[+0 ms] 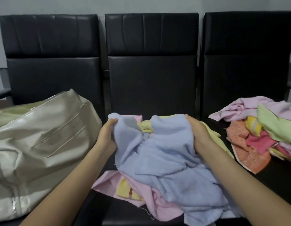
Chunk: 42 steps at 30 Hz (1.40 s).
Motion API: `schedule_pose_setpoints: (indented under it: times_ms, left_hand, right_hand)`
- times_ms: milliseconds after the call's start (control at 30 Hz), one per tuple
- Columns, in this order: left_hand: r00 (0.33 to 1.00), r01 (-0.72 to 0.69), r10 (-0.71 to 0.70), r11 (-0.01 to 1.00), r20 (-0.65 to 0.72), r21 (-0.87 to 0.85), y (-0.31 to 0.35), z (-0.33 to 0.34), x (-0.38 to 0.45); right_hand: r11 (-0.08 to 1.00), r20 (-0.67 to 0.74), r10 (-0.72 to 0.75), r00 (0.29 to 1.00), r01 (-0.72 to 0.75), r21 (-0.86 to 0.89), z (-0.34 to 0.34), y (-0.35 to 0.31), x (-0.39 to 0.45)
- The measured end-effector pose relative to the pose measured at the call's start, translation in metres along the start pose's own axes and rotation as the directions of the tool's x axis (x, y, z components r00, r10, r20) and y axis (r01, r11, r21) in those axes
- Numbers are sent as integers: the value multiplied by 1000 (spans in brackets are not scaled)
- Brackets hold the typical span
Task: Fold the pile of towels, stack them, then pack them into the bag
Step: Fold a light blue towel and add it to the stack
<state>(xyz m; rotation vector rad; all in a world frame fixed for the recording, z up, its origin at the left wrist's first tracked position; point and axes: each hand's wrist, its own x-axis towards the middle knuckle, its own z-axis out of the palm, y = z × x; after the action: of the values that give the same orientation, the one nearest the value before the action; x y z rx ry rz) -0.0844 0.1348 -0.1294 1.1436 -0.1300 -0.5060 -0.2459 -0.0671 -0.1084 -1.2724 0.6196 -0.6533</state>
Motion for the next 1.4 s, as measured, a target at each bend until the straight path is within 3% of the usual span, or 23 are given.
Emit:
schedule_pose_setpoints:
  times_ms: [67, 133, 200, 233, 267, 300, 367, 433, 567, 667, 833, 967, 1067, 1133, 1167, 1233, 1300, 1400]
  left_hand:
    - [998, 21, -18, 999, 66, -38, 0, 5, -2]
    - [992, 56, -53, 998, 110, -32, 0, 13, -8]
    - [982, 79, -75, 997, 171, -19, 0, 22, -16]
    - [978, 71, -68, 997, 197, -12, -1, 24, -17]
    - [974, 67, -60, 997, 217, -24, -1, 27, -20]
    - [971, 65, -53, 997, 233, -44, 0, 30, -23]
    - [968, 32, -15, 997, 252, -63, 0, 37, -26]
    - [972, -38, 40, 999, 231, -12, 0, 45, -30]
    - [976, -174, 155, 978, 155, 119, -3, 48, -35]
    - [913, -389, 335, 889, 233, 243, -8, 38, -30]
    - [787, -571, 365, 736, 497, 364, -21, 43, -38]
    - [781, -555, 257, 705, 570, 441, -16, 37, -28]
    - [763, -603, 126, 491, 634, 628, -3, 23, -20]
    - [814, -545, 43, 402, 579, 736, 4, 13, -22]
    - [838, -508, 39, 422, 545, 751, 7, 8, -25]
    - [859, -445, 72, 594, 507, 670, 13, -3, -32]
    - [847, -369, 103, 820, 521, 438, 21, -6, -38]
    - [889, -285, 214, 950, 405, 124, 48, 18, -44]
  right_hand:
    - [940, -67, -205, 977, 177, -290, -13, 3, 4]
    - [679, -34, -448, 893, 315, -663, -17, 11, 7]
    - [371, 146, -660, 737, 489, -789, -9, 18, 4]
    - [313, 232, -703, 672, 585, -748, 0, 20, 2]
    - [358, 279, -691, 666, 651, -669, 12, 18, -6]
    - [483, 303, -625, 719, 662, -573, 25, 16, -10]
    - [725, 395, -316, 862, 489, -486, 46, 12, -15]
    - [744, 453, -114, 884, 378, -551, 55, 15, -15]
    - [916, 331, -274, 903, 350, -197, 44, 21, -22]
    - [957, 294, -280, 914, 290, 9, 25, 17, -25]
    - [969, 246, -83, 966, 21, 246, 12, 10, -17]
    - [932, 278, 75, 958, -167, 322, 0, -4, -14]
    - [908, 285, 60, 957, -171, 382, -10, -26, -14]
    - [867, 239, 18, 971, -135, 481, -19, -40, -14]
    - [837, 205, 22, 978, -130, 531, -24, -45, -14]
    - [803, 137, 36, 990, -110, 586, -34, -53, -17]
    - [812, 94, 44, 995, -90, 577, -39, -60, -24]
    - [834, 94, 45, 995, -89, 544, -29, -85, -34]
